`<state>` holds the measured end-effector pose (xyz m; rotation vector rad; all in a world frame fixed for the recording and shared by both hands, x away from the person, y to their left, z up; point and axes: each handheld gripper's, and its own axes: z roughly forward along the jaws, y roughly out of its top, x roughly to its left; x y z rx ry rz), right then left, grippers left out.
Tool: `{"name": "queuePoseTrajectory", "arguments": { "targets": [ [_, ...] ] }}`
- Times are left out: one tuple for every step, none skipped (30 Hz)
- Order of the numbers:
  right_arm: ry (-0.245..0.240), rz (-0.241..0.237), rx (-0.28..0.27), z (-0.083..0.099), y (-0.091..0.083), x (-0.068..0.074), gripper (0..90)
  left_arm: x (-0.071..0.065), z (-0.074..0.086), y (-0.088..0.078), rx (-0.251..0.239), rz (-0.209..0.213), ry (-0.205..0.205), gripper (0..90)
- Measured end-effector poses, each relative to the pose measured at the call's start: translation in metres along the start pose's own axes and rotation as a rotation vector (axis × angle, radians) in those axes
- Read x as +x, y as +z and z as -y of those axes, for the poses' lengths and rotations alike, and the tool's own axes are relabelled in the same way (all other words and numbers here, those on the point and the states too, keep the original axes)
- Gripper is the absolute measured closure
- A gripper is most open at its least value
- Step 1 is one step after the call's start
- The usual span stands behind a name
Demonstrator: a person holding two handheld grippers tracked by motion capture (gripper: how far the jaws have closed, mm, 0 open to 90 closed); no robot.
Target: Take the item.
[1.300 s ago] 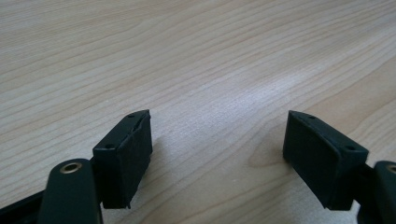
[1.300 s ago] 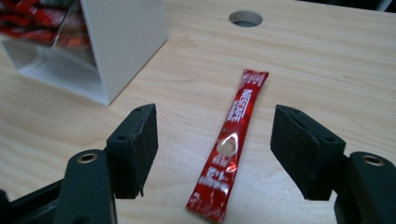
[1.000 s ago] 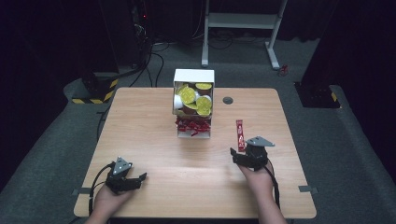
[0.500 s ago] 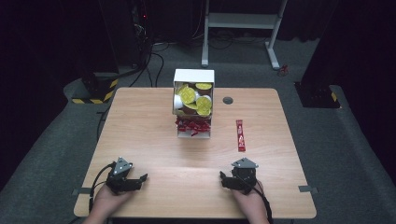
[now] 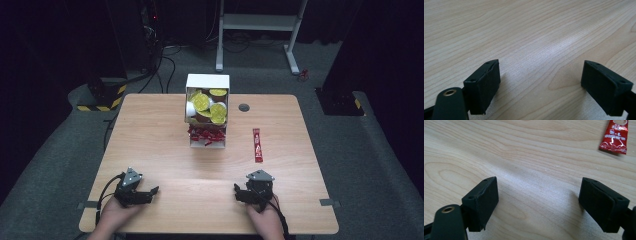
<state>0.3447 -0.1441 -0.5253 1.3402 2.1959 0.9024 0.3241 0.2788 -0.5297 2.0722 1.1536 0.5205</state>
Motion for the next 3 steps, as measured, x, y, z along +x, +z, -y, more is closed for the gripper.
{"name": "queuePoseTrajectory", "arguments": {
  "targets": [
    [0.007,0.003,0.0,0.0003,-0.0002,0.0007,15.9,0.0,-0.0002,0.0002,0.001,0.001,-0.003,15.8],
    [0.005,0.005,-0.001,0.0004,-0.0002,0.0008,15.9,-0.0001,-0.0003,0.0005,-0.001,0.001,-0.005,15.7],
    [0.007,0.006,0.0,0.0005,-0.0003,0.0009,15.5,0.0001,-0.0005,0.0007,-0.001,0.001,-0.004,15.7]
  ]
}}
